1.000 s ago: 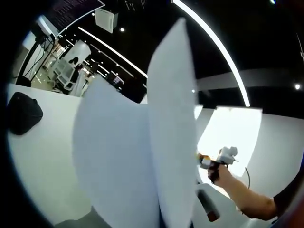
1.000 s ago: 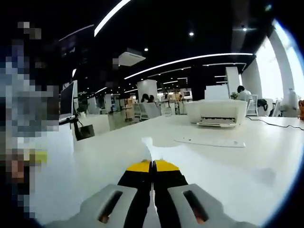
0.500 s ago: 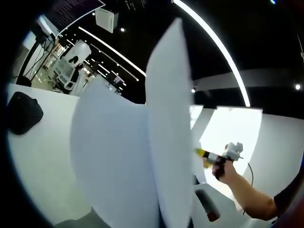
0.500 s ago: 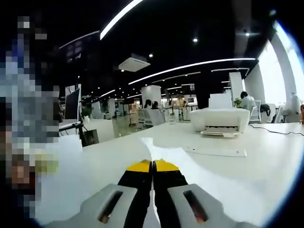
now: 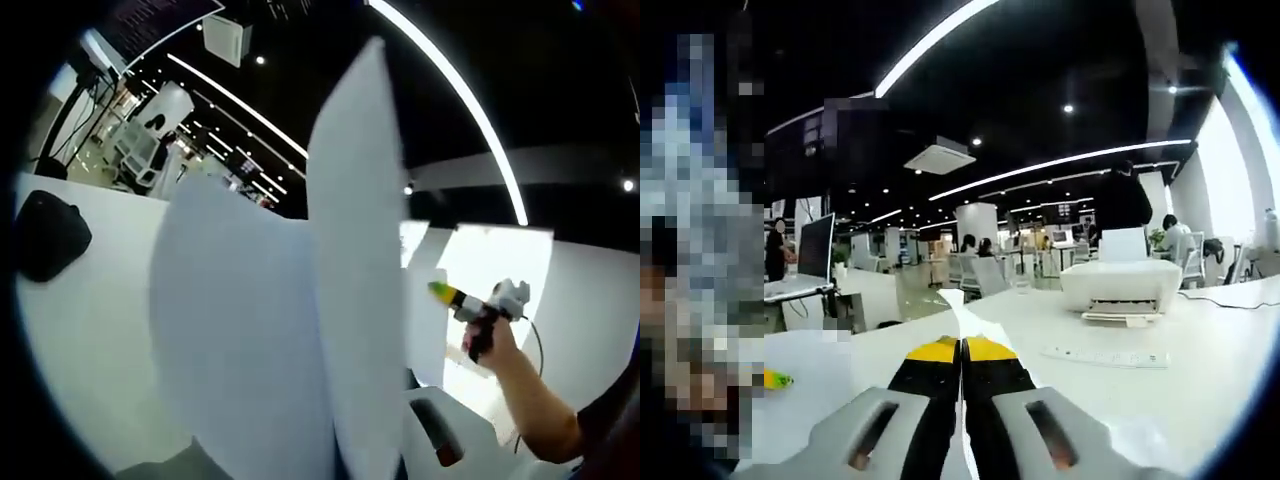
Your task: Organize the stack of printing papers by aligning and flattening the scattered papers on the table
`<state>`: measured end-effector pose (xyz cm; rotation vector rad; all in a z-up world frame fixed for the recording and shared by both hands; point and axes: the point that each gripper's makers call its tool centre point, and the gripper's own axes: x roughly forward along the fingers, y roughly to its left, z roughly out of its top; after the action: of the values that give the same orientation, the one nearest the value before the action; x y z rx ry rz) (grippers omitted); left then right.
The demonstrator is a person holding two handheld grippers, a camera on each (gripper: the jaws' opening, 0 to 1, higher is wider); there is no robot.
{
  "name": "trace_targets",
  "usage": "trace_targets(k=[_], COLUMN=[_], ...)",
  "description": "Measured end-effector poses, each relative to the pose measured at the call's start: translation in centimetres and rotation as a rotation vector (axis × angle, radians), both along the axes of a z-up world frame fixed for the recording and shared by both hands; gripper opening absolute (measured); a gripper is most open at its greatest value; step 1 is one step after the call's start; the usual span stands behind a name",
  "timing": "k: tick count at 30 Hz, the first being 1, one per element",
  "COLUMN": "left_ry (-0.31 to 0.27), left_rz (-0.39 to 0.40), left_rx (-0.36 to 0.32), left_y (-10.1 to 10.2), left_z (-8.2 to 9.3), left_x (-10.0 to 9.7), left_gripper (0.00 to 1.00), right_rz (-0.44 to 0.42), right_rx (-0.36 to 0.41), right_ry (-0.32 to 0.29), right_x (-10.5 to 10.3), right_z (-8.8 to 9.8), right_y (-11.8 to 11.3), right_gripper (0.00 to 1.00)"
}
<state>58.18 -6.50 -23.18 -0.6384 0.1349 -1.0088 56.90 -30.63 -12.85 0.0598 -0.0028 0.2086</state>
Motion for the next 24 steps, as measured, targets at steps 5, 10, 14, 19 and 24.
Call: trace_targets(k=[5,10,14,19,24], left_ry=[-0.001,-0.003,-0.001,-0.004,-0.006], left_rz=[-0.001,-0.002,-0.002,-0.001,0.000], left_rx=[-0.002,0.000,-0.003,-0.004,-0.005], left_y=[0.0,0.0,0.0,0.1,0.1], left_z=[0.0,0.0,0.0,0.0,0.1], left_x=[0.0,0.0,-0.1,-0.1,-0.1], left_gripper=[0.06,0.06,0.06,0.06,0.06], right_rz=[0.005,0.007,0.014,0.018,0.022], right_rx=[-0.003,-0.005,-0.003,0.001,0.006], right_ry=[-0.003,-0.017,-0.024,-0.022,-0.022], right_x=[-0.2,-0.6,-0.7,-0.6,-0.7], right_z=[0.1,0.7,1.0,1.0,1.0], right_y=[0.2,0.6,0.9,1.0,1.2], right_gripper=[0.00,0.00,0.00,0.00,0.00])
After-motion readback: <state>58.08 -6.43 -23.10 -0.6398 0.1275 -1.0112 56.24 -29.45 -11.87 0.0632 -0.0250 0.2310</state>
